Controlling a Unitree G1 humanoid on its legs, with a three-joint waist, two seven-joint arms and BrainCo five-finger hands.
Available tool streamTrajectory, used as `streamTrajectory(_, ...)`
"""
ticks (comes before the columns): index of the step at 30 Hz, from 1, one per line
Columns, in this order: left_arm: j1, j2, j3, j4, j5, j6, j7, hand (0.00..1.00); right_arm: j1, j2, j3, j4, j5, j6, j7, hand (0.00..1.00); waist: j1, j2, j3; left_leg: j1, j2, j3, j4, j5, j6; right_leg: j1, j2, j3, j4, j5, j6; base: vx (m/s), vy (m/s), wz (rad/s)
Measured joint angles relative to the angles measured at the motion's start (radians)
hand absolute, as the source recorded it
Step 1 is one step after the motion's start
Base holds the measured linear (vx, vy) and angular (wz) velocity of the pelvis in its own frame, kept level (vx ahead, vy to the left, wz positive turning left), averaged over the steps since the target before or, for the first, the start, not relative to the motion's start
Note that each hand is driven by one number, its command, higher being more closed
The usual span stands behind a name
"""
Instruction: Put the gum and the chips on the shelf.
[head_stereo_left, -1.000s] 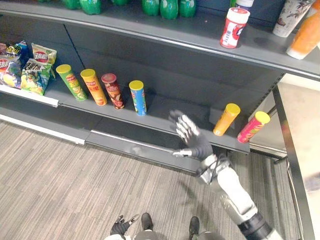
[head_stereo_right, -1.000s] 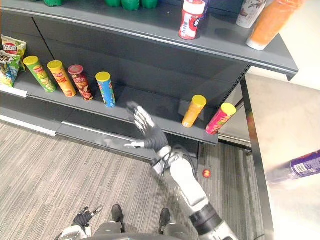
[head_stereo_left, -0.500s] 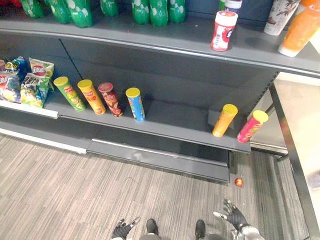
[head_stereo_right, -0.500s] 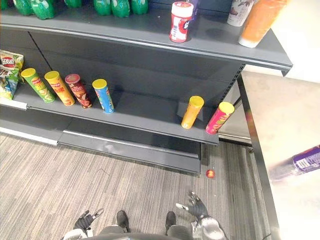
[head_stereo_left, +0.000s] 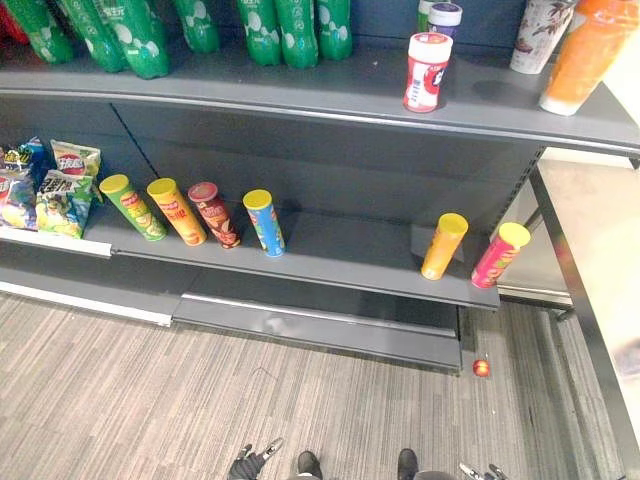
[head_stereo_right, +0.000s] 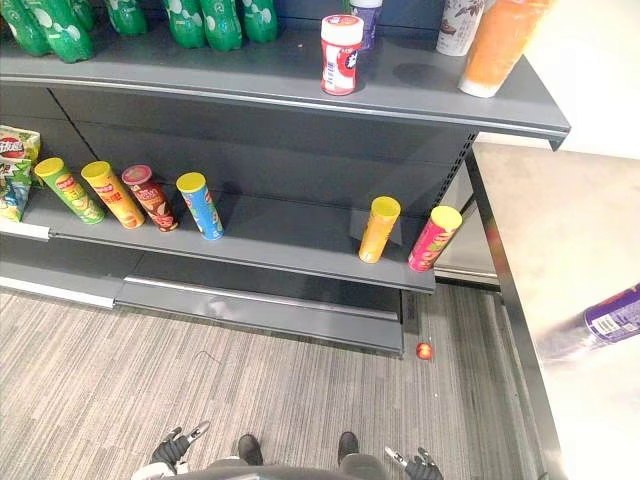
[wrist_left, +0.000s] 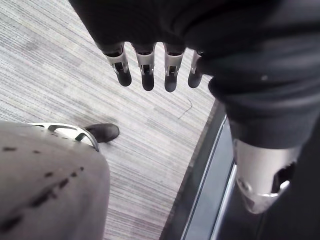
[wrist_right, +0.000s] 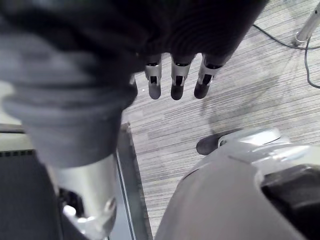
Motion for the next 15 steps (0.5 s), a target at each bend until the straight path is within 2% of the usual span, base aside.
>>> streamTrajectory(3,-0.001,-0.002,-0.003,-0.002,-0.024,0.000,0.001,0.00,0.001,0.011,-0.064,0.000,0.001,0.006,-0.011,0.00,-0.005,-0.002,0.013,0.014,-0.005,0.013,0.007,-0.010,0.008,-0.046,-0.011,0.008,0.118,-0.065,0.007,0.03,0.023,-0.04)
streamTrajectory(4,-0.009,0.004,-0.009,-0.006,-0.070,0.000,0.001,0.00,0.002,0.020,-0.114,-0.004,0.021,0.006,-0.015,0.00,-0.014,-0.015,0.038,0.034,-0.018,0.030,0.008,-0.016,0.009,-0.085,-0.030,0.034,0.220,-0.107,0.013,0.03,0.043,-0.21)
streamTrajectory(5,-0.009,0.005,-0.009,-0.005,-0.079,0.000,0.002,0.00,0.003,0.027,-0.129,-0.005,0.024,0.005,-0.017,0.00,-0.018,-0.020,0.045,0.039,-0.025,0.042,0.008,-0.017,0.009,-0.092,-0.034,0.042,0.231,-0.112,0.016,0.03,0.062,-0.31)
streamTrajectory(7,-0.009,0.004,-0.009,-0.004,-0.086,0.001,0.003,0.00,0.002,0.039,-0.160,-0.021,0.053,0.004,-0.020,0.00,-0.021,-0.023,0.052,0.041,-0.036,0.096,0.007,-0.026,0.014,-0.119,-0.033,0.096,0.229,-0.100,0.032,0.01,0.066,-0.85)
streamTrajectory(9,-0.013,0.002,-0.009,-0.006,-0.086,0.001,0.004,0.00,0.003,0.049,-0.194,-0.052,0.089,0.004,-0.027,0.00,-0.023,-0.011,0.064,0.046,-0.039,0.231,0.001,-0.048,0.034,-0.158,-0.031,0.188,0.173,-0.044,0.073,0.01,0.104,-1.55)
streamTrajectory(10,-0.016,0.002,-0.010,-0.008,-0.086,0.000,0.003,0.00,0.004,0.057,-0.199,-0.055,0.096,0.005,-0.028,0.00,-0.022,-0.015,0.068,0.050,-0.039,0.264,0.001,-0.050,0.040,-0.160,-0.041,0.171,0.152,-0.042,0.075,-0.03,0.100,-1.55)
streamTrajectory(11,-0.022,-0.003,0.002,-0.023,-0.086,0.001,0.003,0.00,0.003,0.074,-0.203,-0.055,0.115,0.007,-0.028,0.00,-0.023,-0.014,0.080,0.053,-0.016,0.337,0.001,-0.063,0.055,-0.172,-0.069,0.055,0.143,-0.057,0.031,-0.04,0.078,-1.31)
streamTrajectory(12,-0.023,-0.004,0.008,-0.028,-0.086,0.000,0.004,0.00,0.004,0.082,-0.201,-0.053,0.119,0.007,-0.028,0.00,-0.023,-0.004,0.084,0.055,0.007,0.361,0.002,-0.066,0.053,-0.181,-0.069,-0.013,0.158,-0.058,0.004,-0.01,0.084,-1.49)
streamTrajectory(13,-0.030,-0.004,0.012,-0.032,-0.086,-0.001,0.003,0.00,0.008,0.086,-0.211,-0.051,0.132,0.006,-0.031,0.00,-0.028,0.016,0.094,0.068,0.056,0.412,0.010,-0.060,0.044,-0.183,-0.074,-0.144,0.212,-0.056,-0.028,0.08,0.077,-1.12)
streamTrajectory(14,-0.032,-0.004,0.012,-0.039,-0.086,-0.002,0.002,0.00,0.013,0.082,-0.206,-0.046,0.132,0.006,-0.035,0.00,-0.025,0.023,0.096,0.075,0.074,0.448,0.013,-0.051,0.032,-0.184,-0.088,-0.203,0.243,-0.056,-0.028,0.16,0.044,-1.62)
streamTrajectory(15,-0.031,0.006,0.010,-0.054,-0.086,-0.004,0.001,0.00,0.015,0.082,-0.177,-0.036,0.131,0.007,-0.049,0.00,-0.022,-0.014,0.088,0.079,0.105,0.530,0.061,-0.054,0.034,-0.182,-0.144,-0.302,0.308,-0.054,-0.025,0.17,-0.010,-1.60)
